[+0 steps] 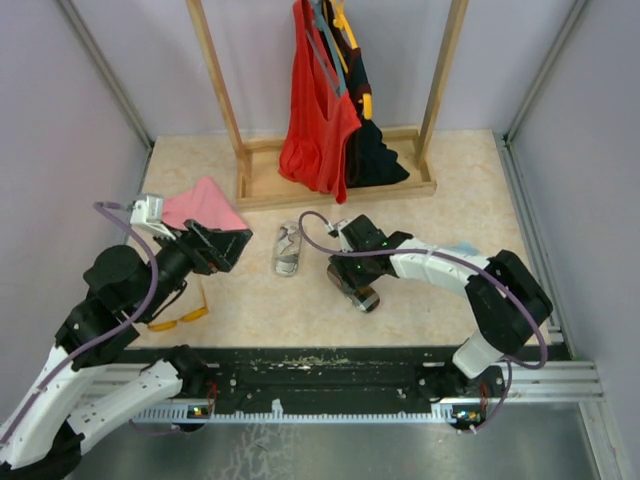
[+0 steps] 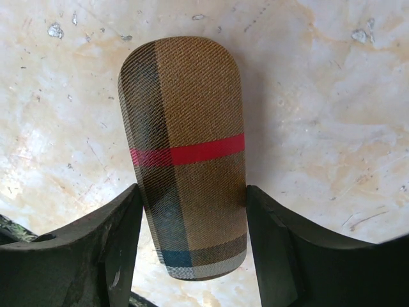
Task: Organize the sunglasses
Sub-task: Open the sunglasses case at the center of the board.
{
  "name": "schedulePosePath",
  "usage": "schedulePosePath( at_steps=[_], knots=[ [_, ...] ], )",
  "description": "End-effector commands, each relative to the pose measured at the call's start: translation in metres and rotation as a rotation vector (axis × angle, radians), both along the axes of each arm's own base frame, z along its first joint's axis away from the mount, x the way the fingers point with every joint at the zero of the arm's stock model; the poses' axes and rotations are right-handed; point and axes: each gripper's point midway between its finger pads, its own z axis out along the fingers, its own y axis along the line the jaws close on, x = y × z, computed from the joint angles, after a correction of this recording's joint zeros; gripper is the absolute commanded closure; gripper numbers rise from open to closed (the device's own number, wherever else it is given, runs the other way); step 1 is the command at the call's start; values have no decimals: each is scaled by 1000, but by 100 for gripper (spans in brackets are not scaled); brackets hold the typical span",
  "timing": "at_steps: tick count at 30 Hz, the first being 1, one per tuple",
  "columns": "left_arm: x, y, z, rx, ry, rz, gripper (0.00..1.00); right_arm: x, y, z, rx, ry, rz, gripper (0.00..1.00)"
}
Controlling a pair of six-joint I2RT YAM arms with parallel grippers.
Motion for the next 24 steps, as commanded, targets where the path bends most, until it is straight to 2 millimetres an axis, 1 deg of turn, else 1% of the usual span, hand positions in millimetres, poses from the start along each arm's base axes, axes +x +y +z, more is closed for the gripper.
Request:
schedulePosePath(
  at_steps=[1, 3, 6, 10, 12, 16, 20, 24],
  knots=[
    [-4, -7, -32, 29, 61, -38, 0, 12, 12, 32, 185, -54, -93, 92],
    [-6, -12, -40, 33, 69, -67, 0, 13, 6, 34, 208, -62, -139, 93],
    [-8, -18, -47, 19, 55, -99, 0, 15, 1, 42, 268, -74, -190, 95],
    [-8, -30, -59, 4, 49, -146, 0, 14, -1, 53, 365, -94, -242, 97],
    [-8, -36, -67, 0, 55, -169, 0, 13, -1, 63, 419, -113, -260, 99],
    [-9, -51, -75, -13, 36, -235, 0, 11, 3, 98, 570, -180, -275, 100],
    [-7, -61, -82, -24, 5, -271, 0, 6, 4, 135, 698, -237, -289, 100],
    [-9, -70, -78, -45, -65, -323, 0, -8, 11, 178, 871, -286, -231, 100]
  ],
)
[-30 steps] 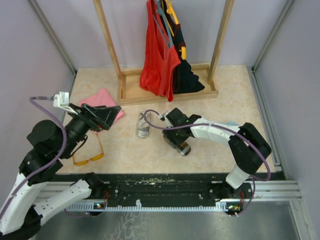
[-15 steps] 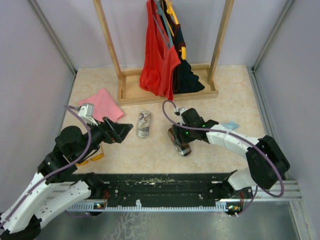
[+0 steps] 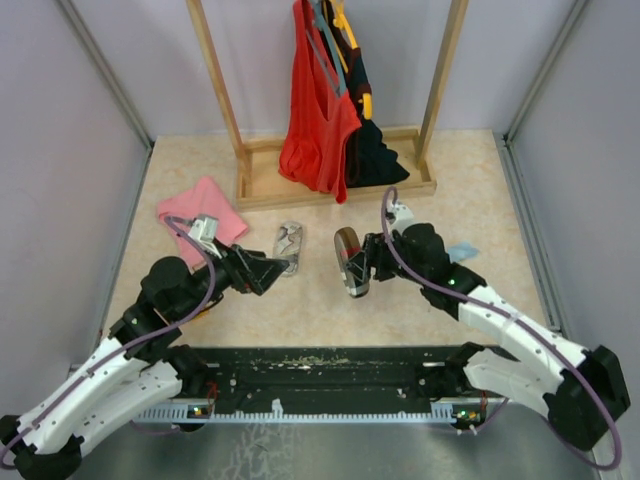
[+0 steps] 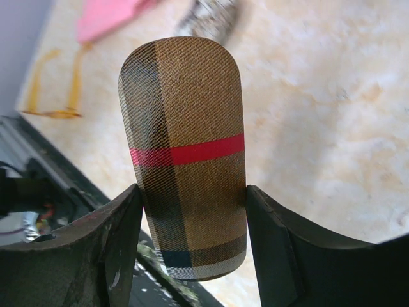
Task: Organize the sunglasses
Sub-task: Open the sunglasses case at the center of the board.
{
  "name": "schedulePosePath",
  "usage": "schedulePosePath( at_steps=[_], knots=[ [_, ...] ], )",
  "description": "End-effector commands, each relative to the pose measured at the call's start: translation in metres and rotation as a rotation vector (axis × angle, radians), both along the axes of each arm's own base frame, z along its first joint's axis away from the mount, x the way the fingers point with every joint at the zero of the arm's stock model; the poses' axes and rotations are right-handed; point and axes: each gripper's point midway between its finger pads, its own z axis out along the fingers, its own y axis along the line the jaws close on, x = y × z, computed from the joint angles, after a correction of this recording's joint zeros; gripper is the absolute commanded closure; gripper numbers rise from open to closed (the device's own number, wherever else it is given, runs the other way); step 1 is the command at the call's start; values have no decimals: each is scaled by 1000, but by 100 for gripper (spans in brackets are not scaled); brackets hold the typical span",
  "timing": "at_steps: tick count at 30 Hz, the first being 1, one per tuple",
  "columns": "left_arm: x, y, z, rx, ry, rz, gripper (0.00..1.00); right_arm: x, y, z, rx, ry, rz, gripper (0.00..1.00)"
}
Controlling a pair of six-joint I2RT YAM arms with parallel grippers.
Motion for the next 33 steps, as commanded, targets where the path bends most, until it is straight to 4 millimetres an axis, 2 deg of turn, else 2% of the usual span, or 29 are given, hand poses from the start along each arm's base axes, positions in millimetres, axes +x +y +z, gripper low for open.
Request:
schedulePosePath(
  at_steps=[1, 6, 16, 25, 33],
  knots=[
    [-7, -16, 30, -94, -148, -99, 0, -6, 18, 79, 274, -177, 59, 100],
    [-20, -29, 47, -148, -275, -209, 0, -26, 22, 131, 425, -301, 148, 100],
    [-33, -55, 67, -170, -455, -385, 0, -66, 32, 203, 616, -472, 370, 100],
    [-50, -71, 90, -240, -647, -528, 0, -92, 31, 238, 710, -664, 515, 100],
    [-56, -81, 100, -277, -702, -604, 1, -101, 34, 247, 731, -714, 588, 100]
  ],
)
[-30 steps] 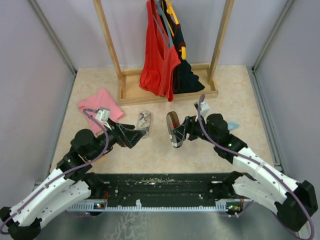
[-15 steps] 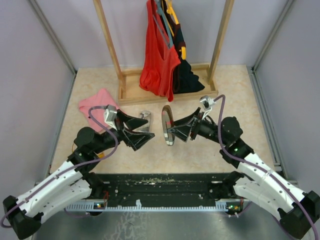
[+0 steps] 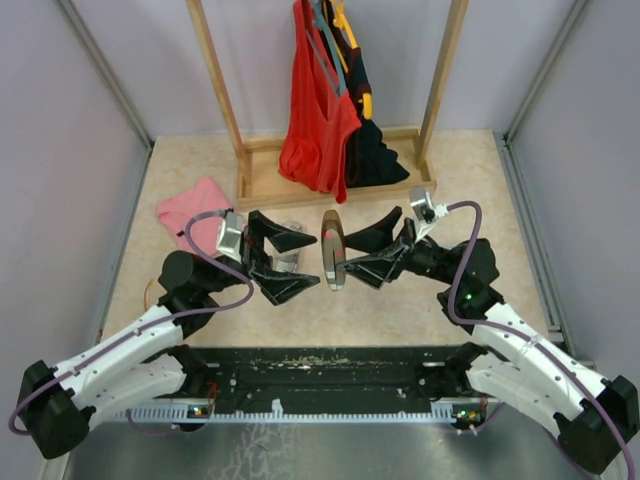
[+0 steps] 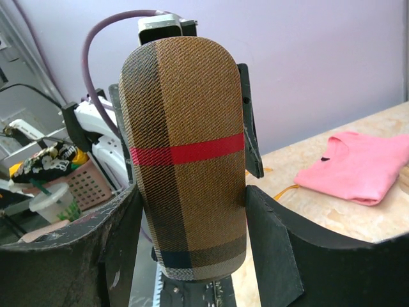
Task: Organize the sunglasses
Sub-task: Open the sunglasses case at the center of the board.
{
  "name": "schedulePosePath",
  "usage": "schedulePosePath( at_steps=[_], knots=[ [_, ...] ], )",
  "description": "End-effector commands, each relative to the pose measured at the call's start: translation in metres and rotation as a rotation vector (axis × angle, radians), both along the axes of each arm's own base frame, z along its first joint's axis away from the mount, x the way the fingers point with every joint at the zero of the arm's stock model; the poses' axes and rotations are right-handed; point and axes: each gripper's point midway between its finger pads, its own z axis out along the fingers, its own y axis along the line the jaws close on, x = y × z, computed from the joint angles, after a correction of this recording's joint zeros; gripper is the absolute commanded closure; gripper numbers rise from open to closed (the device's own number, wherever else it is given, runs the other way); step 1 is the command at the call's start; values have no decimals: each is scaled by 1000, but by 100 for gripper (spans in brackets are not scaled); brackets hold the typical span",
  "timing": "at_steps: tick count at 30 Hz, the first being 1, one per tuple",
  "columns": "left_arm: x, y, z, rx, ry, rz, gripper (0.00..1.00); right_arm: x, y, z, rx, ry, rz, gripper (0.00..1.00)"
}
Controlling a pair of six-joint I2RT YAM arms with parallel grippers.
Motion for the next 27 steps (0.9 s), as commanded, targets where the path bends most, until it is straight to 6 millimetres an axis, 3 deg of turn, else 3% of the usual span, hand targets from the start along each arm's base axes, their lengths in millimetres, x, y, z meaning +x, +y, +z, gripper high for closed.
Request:
schedulePosePath(
  at_steps=[1, 12, 27],
  knots=[
    [-16, 0, 28, -74, -114, -70, 1, -14, -5, 32, 74, -136, 39, 100],
    [-11, -10, 37, -76, -118, -102, 1, -14, -1, 27, 60, -136, 58, 100],
    [-6, -19, 35, -59, -74, -128, 11, -8, 1, 23, 50, -112, 37, 100]
  ],
)
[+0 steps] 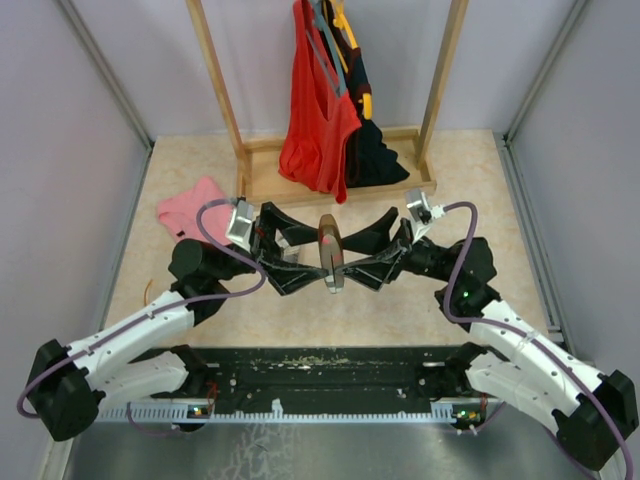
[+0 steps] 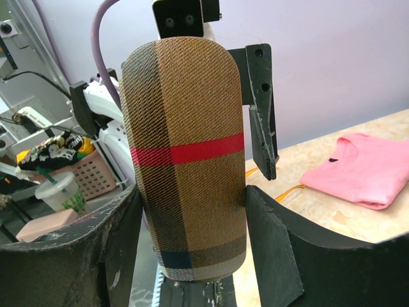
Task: Organize the sunglasses
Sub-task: Open the sunglasses case at the center of the board.
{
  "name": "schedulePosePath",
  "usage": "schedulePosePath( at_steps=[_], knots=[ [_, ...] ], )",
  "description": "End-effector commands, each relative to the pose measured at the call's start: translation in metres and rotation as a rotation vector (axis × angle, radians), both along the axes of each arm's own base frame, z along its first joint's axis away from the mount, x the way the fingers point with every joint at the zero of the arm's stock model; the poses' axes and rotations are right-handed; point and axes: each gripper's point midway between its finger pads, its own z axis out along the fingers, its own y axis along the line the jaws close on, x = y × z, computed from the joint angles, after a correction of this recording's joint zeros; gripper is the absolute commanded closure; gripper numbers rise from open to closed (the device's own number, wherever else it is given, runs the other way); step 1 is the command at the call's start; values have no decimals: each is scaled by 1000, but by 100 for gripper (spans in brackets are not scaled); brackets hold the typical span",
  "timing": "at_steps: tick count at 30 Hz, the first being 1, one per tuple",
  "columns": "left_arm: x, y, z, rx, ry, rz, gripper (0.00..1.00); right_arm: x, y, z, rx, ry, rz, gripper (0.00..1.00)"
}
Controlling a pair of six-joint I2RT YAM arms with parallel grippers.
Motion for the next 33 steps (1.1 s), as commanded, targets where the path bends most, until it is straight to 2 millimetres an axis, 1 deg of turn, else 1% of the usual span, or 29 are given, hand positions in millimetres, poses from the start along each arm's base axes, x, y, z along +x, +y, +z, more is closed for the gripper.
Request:
schedulePosePath(
  at_steps=[1, 4, 7, 11, 12, 17, 20, 22, 25, 28, 31, 33],
  knots=[
    [-8, 1, 19, -38, -38, -30, 11, -1, -3, 23, 56, -68, -16, 100],
    [-7, 0, 19, -35, -32, -33, 12, 1, -2, 22, 50, -65, -20, 100],
    [-7, -2, 18, -29, -25, -35, 15, 3, -2, 21, 47, -64, -29, 100],
    [-7, -3, 16, -21, -22, -41, 27, 3, -2, 21, 47, -64, -32, 100],
    [-7, -4, 16, -20, -20, -43, 32, 3, -2, 22, 47, -64, -33, 100],
    [-7, -7, 16, -5, -14, -58, 63, 11, -4, 19, 34, -43, -82, 100],
    [0, -8, 14, 13, 2, -21, 81, 27, -8, 13, 10, -5, -181, 100],
    [9, -7, 13, 26, 21, 27, 89, 36, -11, 7, -21, 17, -234, 100],
    [19, -7, 12, 49, 40, 87, 95, 45, -13, 1, -48, 41, -286, 100],
    [31, -5, 12, 69, 57, 148, 97, 57, -18, -6, -72, 81, -357, 100],
    [47, -4, 7, 115, 91, 232, 100, 70, -24, -10, -96, 101, -433, 100],
    [58, -4, 3, 148, 110, 285, 100, 80, -26, -16, -128, 122, -480, 100]
  ],
)
